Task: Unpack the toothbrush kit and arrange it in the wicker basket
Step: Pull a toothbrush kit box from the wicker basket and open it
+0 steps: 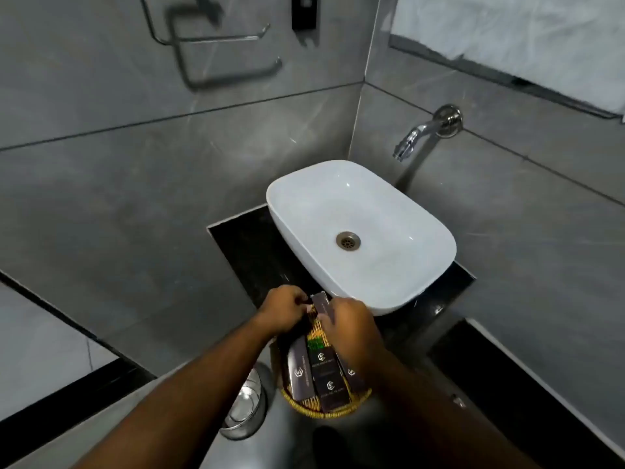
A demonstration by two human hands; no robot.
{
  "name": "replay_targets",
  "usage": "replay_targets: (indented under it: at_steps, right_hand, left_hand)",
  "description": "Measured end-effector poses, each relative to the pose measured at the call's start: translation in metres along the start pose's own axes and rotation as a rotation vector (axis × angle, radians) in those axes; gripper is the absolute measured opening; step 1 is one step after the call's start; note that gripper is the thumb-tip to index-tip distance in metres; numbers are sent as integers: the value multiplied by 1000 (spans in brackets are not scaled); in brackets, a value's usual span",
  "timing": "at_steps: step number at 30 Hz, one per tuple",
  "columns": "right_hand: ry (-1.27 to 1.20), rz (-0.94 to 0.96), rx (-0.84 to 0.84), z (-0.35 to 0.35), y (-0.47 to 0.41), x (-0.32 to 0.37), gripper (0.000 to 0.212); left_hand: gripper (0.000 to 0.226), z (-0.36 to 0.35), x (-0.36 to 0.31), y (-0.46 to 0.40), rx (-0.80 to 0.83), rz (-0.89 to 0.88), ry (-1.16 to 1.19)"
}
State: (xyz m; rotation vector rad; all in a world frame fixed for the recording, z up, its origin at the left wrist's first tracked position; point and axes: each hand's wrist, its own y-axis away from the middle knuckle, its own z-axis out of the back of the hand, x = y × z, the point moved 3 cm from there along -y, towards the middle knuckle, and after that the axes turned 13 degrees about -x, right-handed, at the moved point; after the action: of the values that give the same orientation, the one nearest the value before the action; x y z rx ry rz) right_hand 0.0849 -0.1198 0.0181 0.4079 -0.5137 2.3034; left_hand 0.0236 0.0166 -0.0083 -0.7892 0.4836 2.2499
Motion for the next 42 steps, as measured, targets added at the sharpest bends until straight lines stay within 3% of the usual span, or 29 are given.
replay_targets:
  at_steps: [4,9,18,21,31,36,39,42]
  right_hand:
    - [118,-58,169,-24,16,-20,22]
    - [131,-108,241,-42,22,-41,31]
    - [57,-93,101,-32,7,-25,29]
    - [-43,-84,59,-26,8,-15,28]
    - [-110,-17,39,-16,3,17,34]
    - [-100,20,33,-12,6,27,36]
    - [-75,67,-3,-8,6,32,35]
    - [-65,89,-18,-4,5,36,35]
  left_hand:
    - [21,-14,-4,-3,-11,127,132]
    - [22,-26,-5,-12,-12,208,213]
    - [10,-22,1,-24,-183,397,486]
    - [17,-8,3,-26,-252,468,630]
    - [41,45,2,-24,-388,306,541]
    - [36,66,-6,-12,-355,266,690]
    - [34,76,-16,-3,-279,88,600]
    - [21,81,-21,-3,-305,34,561]
